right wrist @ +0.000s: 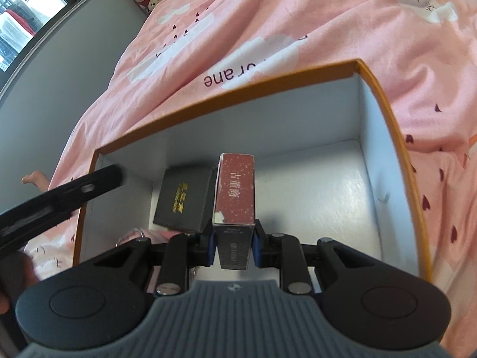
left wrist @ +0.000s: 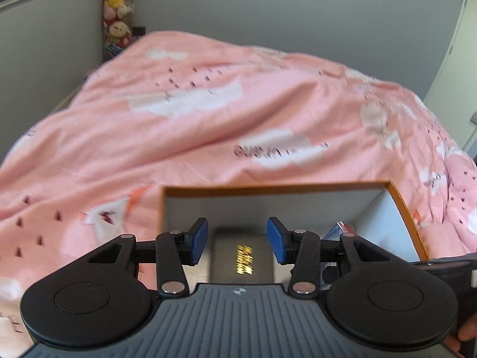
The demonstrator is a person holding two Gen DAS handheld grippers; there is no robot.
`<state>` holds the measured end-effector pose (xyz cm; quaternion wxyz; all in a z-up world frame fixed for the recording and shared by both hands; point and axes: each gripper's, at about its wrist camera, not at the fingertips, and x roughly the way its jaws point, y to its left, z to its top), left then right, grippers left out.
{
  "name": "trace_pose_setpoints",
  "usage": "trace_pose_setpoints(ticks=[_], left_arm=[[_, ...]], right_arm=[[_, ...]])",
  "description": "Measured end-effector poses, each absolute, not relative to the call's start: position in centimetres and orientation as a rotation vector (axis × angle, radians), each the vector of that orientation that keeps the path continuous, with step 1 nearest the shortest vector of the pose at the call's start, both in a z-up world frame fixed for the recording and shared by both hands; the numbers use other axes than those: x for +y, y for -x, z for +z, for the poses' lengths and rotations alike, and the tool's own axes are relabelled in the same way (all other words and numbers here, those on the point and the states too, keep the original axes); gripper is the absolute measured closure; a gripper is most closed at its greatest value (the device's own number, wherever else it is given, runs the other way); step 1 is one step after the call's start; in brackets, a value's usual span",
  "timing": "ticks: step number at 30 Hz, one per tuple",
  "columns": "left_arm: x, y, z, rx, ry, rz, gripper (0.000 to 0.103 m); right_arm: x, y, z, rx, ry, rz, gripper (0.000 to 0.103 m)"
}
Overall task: Organize objects
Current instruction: 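Lower the grey gift box into the orange box and open the left gripper, then lower the small red box into the orange box with the right gripper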
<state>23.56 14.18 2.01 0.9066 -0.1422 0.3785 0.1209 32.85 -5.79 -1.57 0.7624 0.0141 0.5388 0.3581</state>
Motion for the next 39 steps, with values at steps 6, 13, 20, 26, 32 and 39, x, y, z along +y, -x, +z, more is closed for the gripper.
trace_pose_setpoints(ticks=[6, 13, 20, 26, 32, 39], left_arm=[[17.2, -22.4, 2.2, 0.781, 0.374, 0.262, 0.052], [18.8, -21.4, 0.9, 0.8, 0.407, 0.269, 0.052], [19.2, -21.0, -0.1, 0.82, 0.423, 0.261, 0.052], [19.7, -20.9, -0.4, 0.82, 0.447, 0.254, 0.052], [19.7, -21.0, -0.4, 0.817, 0.457, 0.248, 0.052], [19.7, -21.0, -0.3, 0.816, 0.462, 0.245, 0.052]], right_arm=[[-3.3, -33.3, -1.9, 1.166, -0.018, 0.791, 0.078], [-0.9, -32.9, -2.4, 1.165, 0.0, 0.844, 0.078], [1.3, -32.3, -2.5, 1.136, 0.072, 0.912, 0.078], [1.3, -33.0, -2.5, 1.17, 0.107, 0.935, 0.078], [1.7, -33.5, -2.5, 1.254, 0.239, 0.975, 0.078], [3.3, -34.8, -2.4, 1.204, 0.299, 0.953, 0.072]])
